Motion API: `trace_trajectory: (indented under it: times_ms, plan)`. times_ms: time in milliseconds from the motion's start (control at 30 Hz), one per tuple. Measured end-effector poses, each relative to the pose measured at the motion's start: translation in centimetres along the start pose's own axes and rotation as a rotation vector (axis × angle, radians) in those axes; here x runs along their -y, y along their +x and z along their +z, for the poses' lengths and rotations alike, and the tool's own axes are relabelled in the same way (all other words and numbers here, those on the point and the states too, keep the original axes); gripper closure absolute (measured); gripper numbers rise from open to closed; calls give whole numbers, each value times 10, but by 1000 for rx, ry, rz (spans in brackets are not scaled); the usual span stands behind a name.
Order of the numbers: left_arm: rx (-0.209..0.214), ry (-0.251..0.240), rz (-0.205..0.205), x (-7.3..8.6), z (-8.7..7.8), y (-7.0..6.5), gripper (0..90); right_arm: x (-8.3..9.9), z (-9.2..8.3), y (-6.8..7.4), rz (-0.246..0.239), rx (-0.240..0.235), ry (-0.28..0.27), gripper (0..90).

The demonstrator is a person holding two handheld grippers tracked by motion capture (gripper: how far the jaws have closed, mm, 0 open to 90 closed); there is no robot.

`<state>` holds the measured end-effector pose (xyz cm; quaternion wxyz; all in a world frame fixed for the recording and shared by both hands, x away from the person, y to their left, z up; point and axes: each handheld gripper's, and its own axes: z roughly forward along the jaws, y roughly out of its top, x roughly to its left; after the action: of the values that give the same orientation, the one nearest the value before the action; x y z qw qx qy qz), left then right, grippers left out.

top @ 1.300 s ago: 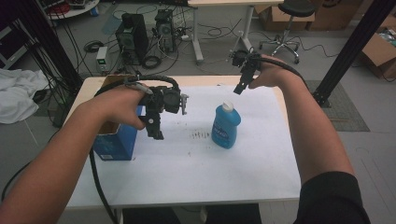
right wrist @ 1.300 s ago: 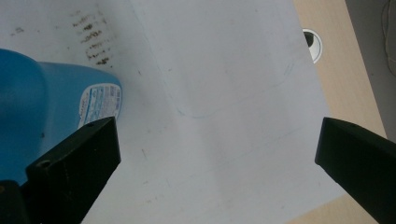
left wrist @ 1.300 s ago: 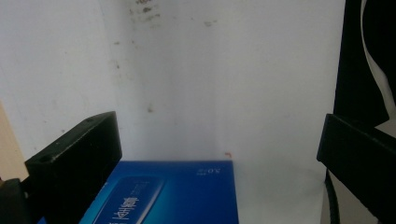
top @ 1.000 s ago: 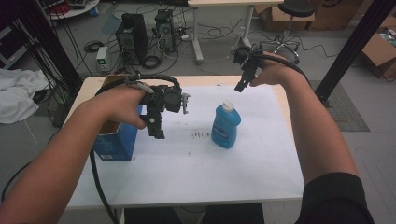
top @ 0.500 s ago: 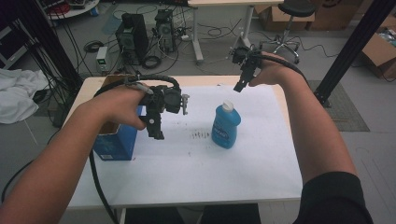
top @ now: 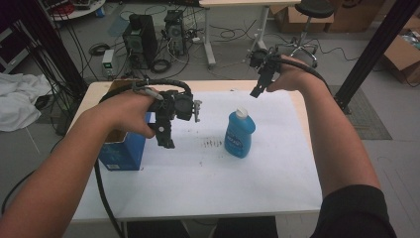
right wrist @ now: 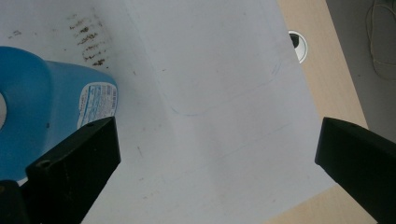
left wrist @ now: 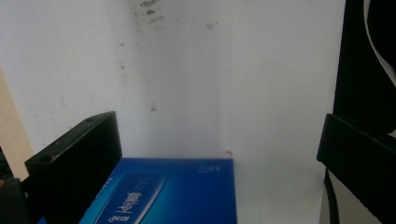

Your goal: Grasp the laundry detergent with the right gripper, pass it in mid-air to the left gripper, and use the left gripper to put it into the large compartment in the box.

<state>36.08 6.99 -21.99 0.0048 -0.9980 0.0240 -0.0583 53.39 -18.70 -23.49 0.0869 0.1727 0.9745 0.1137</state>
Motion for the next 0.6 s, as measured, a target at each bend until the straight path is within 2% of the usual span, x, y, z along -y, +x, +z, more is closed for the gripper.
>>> trace_trajectory:
  times_ms: [100, 200, 500, 600]
  plan:
    - [-2, -4, 2, 1, 1, 0, 3, 3, 3, -1, 8, -10, -6, 0]
    - [-6, -5, -5, 2, 1, 1, 3, 7, 4, -3, 23, -23, -47, 0]
    - [-5, -14, 2, 3, 3, -2, 3, 28, -3, -3, 95, -112, -319, 0]
    - [-7, -15, 5, 3, 3, -3, 3, 38, -7, 1, 115, -112, -398, 0]
